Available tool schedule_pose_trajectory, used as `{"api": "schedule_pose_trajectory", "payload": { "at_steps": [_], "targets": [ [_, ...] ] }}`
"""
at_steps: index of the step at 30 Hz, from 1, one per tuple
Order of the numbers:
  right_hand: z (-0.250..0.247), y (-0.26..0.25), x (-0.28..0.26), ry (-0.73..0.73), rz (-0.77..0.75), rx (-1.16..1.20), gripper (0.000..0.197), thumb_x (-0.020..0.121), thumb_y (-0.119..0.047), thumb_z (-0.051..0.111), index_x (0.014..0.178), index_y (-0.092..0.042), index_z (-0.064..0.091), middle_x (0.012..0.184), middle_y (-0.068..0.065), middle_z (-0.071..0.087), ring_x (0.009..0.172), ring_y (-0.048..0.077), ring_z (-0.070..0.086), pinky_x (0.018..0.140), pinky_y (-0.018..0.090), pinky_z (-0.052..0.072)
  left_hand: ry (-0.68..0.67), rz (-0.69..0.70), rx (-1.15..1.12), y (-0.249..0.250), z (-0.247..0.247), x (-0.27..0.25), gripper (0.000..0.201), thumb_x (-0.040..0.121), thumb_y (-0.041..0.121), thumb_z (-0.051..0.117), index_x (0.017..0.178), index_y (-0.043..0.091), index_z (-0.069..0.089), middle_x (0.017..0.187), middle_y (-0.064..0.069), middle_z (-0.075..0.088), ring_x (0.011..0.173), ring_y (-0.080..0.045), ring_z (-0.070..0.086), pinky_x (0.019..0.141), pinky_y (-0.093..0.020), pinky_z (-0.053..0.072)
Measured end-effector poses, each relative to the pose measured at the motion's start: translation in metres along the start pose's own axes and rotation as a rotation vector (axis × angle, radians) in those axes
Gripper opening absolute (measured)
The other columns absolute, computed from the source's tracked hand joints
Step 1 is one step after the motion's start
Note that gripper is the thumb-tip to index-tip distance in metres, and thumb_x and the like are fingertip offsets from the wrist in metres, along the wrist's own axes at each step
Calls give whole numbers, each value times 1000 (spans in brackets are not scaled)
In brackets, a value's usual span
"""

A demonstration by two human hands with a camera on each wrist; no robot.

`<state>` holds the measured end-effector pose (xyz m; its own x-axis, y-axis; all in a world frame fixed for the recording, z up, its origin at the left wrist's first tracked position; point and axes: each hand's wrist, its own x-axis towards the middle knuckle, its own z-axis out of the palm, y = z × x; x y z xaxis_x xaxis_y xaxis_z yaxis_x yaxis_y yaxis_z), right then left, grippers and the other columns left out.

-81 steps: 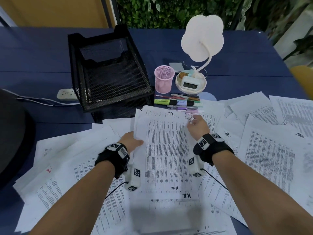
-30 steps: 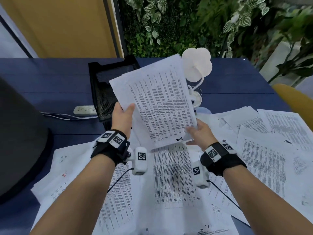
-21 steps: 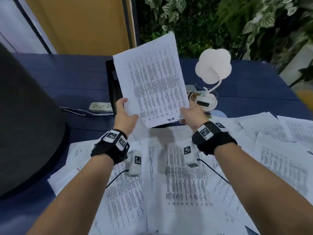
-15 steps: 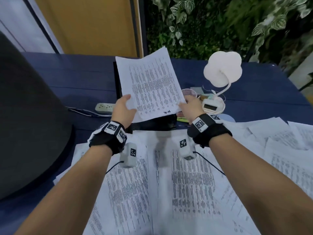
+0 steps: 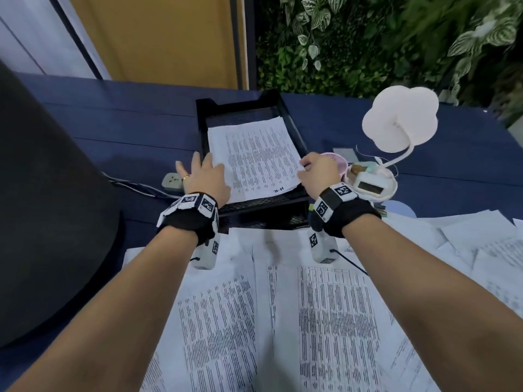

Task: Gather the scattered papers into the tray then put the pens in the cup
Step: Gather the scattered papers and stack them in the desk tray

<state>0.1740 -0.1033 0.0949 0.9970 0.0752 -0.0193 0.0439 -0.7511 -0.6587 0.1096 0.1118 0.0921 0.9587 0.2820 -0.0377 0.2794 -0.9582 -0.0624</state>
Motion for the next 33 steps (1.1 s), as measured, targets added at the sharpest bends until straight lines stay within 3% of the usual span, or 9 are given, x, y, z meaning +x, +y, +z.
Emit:
{"api": "schedule_pose_trajectory", "payload": {
  "at_steps": [2, 5, 8, 10, 16, 20, 24, 29, 33],
  "targets": [
    [3, 4, 4, -37, -37, -127, 24, 88, -10, 56, 112, -11, 62, 110, 10, 64, 103, 29, 59, 86, 36, 49, -51, 32, 64, 0, 5, -1, 40, 94, 44, 40, 128, 27, 52, 154, 0, 26, 145, -32, 1, 108, -69, -3],
    [6, 7, 1, -38, -127, -352, 24, 88, -10, 52, 107, -14, 66, 114, 6, 62, 105, 26, 58, 79, 28, 42, -93, 31, 150, 2, 7, -4, 50, 95, 55, 28, 128, 28, 55, 147, 5, 38, 145, -33, -1, 104, -72, -6],
    [11, 7, -6, -80, -176, -550, 24, 87, -13, 51, 105, -14, 67, 114, 10, 54, 101, 30, 59, 88, 35, 46, -87, 25, 188, 4, 7, -7, 53, 94, 57, 27, 130, 28, 53, 147, 2, 38, 145, -35, -4, 104, -73, -7],
    [8, 9, -12, -57, -157, -546, 23, 86, -18, 50, 101, -15, 68, 111, 10, 53, 96, 31, 60, 89, 42, 47, -92, 10, 182, 5, 6, -11, 52, 94, 56, 28, 131, 29, 51, 151, -2, 30, 145, -36, -6, 104, -72, -8],
    [-9, 35, -44, -39, -115, -259, 25, 88, -19, 49, 102, -16, 69, 117, 13, 53, 110, 31, 53, 85, 35, 44, 34, -3, -32, 20, 9, -44, 43, 94, 45, 40, 132, 29, 50, 157, -7, 16, 145, -35, -7, 107, -66, -10],
    [-17, 68, -78, -72, -80, -246, 27, 87, -16, 52, 108, -10, 68, 116, 21, 55, 111, 36, 51, 93, 36, 44, 164, 81, -213, 44, 18, -76, 39, 93, 38, 48, 130, 27, 51, 157, -8, 18, 146, -31, -2, 109, -63, -9],
    [-26, 106, -117, -178, 43, -261, 30, 90, -19, 52, 118, -13, 63, 134, 15, 50, 125, 32, 46, 102, 37, 41, 203, 229, -319, 67, 33, -109, 34, 92, 29, 53, 125, 24, 54, 155, -7, 23, 146, -30, 3, 112, -58, -6],
    [-33, 152, -168, -235, 218, -253, 32, 92, -21, 51, 122, -16, 59, 133, 12, 50, 115, 31, 54, 96, 36, 46, -30, 253, -366, 83, 64, -142, 39, 93, 27, 50, 132, 23, 48, 154, -6, 25, 144, -25, 15, 116, -45, 10],
    [-34, 178, -198, -344, 325, -322, 39, 95, -23, 46, 133, -13, 50, 136, 10, 50, 121, 28, 51, 99, 33, 44, -324, 210, -363, 92, 93, -160, 45, 93, 27, 49, 136, 18, 43, 142, -9, 42, 128, -29, 40, 104, -42, 36]
  ]
}}
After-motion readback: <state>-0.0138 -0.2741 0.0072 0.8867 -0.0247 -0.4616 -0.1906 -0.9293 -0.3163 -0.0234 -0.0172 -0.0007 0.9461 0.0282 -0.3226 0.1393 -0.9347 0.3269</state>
